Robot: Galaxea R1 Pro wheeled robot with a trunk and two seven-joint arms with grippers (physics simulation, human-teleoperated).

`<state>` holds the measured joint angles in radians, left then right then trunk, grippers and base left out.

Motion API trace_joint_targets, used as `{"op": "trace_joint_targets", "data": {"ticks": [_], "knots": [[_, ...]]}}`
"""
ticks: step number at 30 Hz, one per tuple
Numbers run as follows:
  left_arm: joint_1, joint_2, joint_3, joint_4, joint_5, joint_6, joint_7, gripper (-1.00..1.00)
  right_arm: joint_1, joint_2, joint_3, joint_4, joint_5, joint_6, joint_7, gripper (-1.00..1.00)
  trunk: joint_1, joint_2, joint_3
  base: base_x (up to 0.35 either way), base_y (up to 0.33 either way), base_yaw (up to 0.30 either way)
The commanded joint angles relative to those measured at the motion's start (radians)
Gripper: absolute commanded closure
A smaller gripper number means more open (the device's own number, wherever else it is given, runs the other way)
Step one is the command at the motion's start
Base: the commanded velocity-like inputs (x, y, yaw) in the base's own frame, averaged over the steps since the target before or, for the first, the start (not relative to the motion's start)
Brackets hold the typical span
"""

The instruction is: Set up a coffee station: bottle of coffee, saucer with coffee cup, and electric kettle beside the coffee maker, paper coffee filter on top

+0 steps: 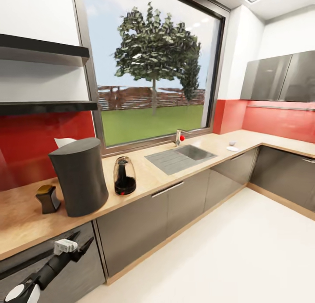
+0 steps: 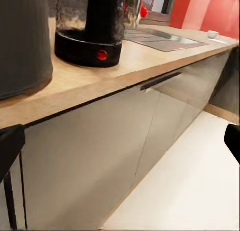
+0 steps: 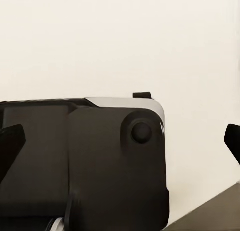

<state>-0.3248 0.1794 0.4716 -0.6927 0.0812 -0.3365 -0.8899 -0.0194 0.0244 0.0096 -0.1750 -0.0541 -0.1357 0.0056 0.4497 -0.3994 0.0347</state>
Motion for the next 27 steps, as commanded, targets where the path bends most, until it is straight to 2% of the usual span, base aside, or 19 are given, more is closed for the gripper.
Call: {"op": "trace_joint_targets", "data": {"ticks": [1,3,6,7,8,9,10,12,14,16,17,19,20,23,26,27], "knots": [[0.002,-0.012,0.0,0.038,-0.008,-0.001,-0.005,-1.0,-0.001,0.0,0.001,0.001,-0.006,-0.004,0.001,-1.0,0.0,-0.001,0.0,-0.008,-0.005,-0.25],[0.004,-0.021,-0.002,0.107,-0.04,-0.001,-0.003,-1.0,-0.001,0.0,0.001,0.001,-0.006,-0.004,0.001,-1.0,0.0,-0.001,0.001,-0.004,-0.003,-0.25],[0.026,-0.02,-0.002,0.232,-0.128,-0.003,0.001,-1.0,-0.001,0.0,0.001,0.0,-0.006,-0.004,0.001,-1.0,0.0,-0.001,0.002,-0.001,-0.001,-0.25],[0.057,-0.017,0.0,0.287,-0.189,-0.004,0.005,-1.0,-0.001,0.0,0.001,0.0,-0.006,-0.004,0.001,-1.0,0.0,-0.001,0.003,0.0,0.0,-0.251],[0.086,-0.015,0.003,0.307,-0.219,-0.003,0.017,-1.0,-0.001,0.0,0.0,0.0,-0.006,-0.004,0.001,-1.0,0.0,-0.001,0.003,0.0,0.0,-0.252],[0.109,-0.012,0.004,0.314,-0.231,-0.001,0.039,-1.0,-0.001,0.0,0.0,0.0,-0.006,-0.004,0.001,-1.0,0.0,-0.001,0.004,0.0,0.0,-0.252],[0.131,-0.009,0.004,0.32,-0.239,-0.001,0.067,-1.0,-0.001,0.0,0.0,0.0,-0.006,-0.004,0.001,-1.0,0.0,-0.001,0.004,0.0,0.0,-0.253],[0.188,0.008,0.004,0.332,-0.249,0.001,0.166,-1.0,-0.001,0.0,-0.003,0.0,-0.007,-0.004,0.001,-1.0,0.0,-0.001,0.005,0.0,0.0,-0.253],[0.255,0.018,0.002,0.34,-0.254,0.003,0.299,-1.0,-0.001,0.0,-0.007,0.0,-0.008,-0.003,0.002,-1.0,0.0,-0.001,0.006,0.0,0.0,-0.253],[0.301,0.02,-0.001,0.343,-0.263,0.006,0.383,-1.0,-0.001,0.0,-0.007,0.0,-0.009,-0.003,0.002,-1.0,0.0,-0.001,0.007,0.0,0.0,-0.253],[0.346,0.021,-0.002,0.344,-0.288,0.009,0.449,-1.0,-0.001,0.0,-0.008,0.0,-0.009,-0.002,0.002,-1.0,0.0,-0.001,0.007,0.0,0.0,-0.257],[0.386,0.02,-0.003,0.344,-0.327,0.013,0.49,-1.0,-0.001,0.0,-0.008,0.0,-0.01,-0.002,0.002,-1.0,0.0,-0.001,0.007,0.0,0.0,-0.26],[0.406,0.019,-0.003,0.345,-0.361,0.018,0.505,-1.0,-0.001,0.0,-0.008,0.0,-0.01,-0.002,0.002,-1.0,0.0,-0.001,0.007,0.0,0.0,-0.262],[0.423,0.018,-0.003,0.379,-0.432,0.051,0.518,-1.0,-0.001,0.0,-0.009,-0.001,-0.011,-0.002,0.002,-1.0,0.0,-0.001,0.007,0.0,0.0,-0.263],[0.428,0.02,-0.001,0.42,-0.48,0.141,0.543,-1.0,-0.001,0.0,-0.009,-0.001,-0.012,-0.002,0.002,-1.0,0.0,-0.001,0.007,0.0,0.0,-0.263],[0.429,0.011,-0.003,0.434,-0.5,0.239,0.641,-1.0,-0.001,-0.001,-0.012,-0.003,-0.019,-0.001,0.001,-1.0,0.0,-0.001,0.007,0.0,0.0,-0.263]]}}
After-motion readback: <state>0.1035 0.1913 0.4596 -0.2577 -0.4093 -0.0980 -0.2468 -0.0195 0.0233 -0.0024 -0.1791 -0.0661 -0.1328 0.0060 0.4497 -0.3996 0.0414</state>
